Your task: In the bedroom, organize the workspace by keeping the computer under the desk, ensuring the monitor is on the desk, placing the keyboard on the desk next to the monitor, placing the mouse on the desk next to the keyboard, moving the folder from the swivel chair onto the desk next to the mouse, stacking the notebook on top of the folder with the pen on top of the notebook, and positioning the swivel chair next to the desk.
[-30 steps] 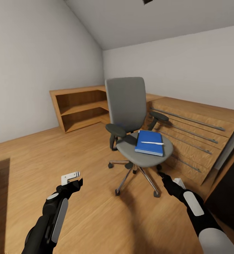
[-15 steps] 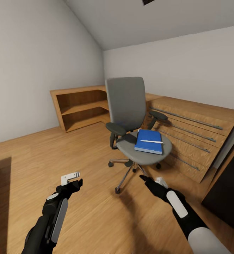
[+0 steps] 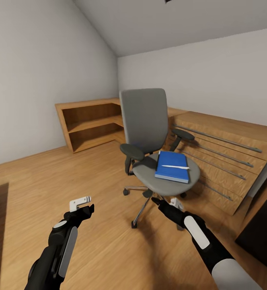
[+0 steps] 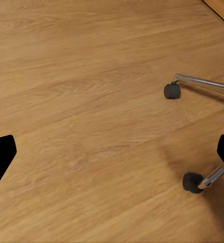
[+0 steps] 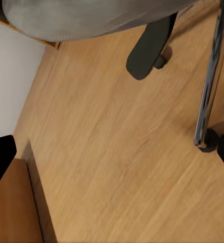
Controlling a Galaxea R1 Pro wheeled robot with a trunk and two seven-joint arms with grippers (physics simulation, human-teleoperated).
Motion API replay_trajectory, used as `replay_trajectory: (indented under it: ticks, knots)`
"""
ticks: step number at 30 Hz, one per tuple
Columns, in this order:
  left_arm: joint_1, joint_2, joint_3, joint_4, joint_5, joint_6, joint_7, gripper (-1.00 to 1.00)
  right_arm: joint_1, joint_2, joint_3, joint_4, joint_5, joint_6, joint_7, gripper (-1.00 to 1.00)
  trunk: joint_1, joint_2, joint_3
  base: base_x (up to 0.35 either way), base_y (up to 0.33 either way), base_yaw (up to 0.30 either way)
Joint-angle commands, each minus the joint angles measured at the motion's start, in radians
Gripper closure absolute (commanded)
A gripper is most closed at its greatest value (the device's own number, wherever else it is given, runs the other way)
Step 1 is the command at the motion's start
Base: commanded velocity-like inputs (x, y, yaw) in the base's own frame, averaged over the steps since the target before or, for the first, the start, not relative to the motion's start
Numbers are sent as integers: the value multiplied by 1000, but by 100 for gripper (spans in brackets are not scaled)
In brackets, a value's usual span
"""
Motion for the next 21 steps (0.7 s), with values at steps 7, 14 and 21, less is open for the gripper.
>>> replay_trajectory:
  ticks: [7, 14, 21]
  knots:
    - [-1, -1, 0, -1, 11, 4, 7, -100, -1, -3, 4, -7, -2, -12, 3, -100, 0, 0, -1, 40, 0, 0]
    - [-1, -1, 0, -2, 11, 4, 7, -100, -1, -6, 3, -8, -1, -19, 3, -100, 0, 0, -1, 34, 0, 0]
    - [-1, -1, 1, -3, 11, 4, 7, -100, -1, -8, 1, -8, -1, -21, 3, -100, 0, 0, -1, 106, 0, 0]
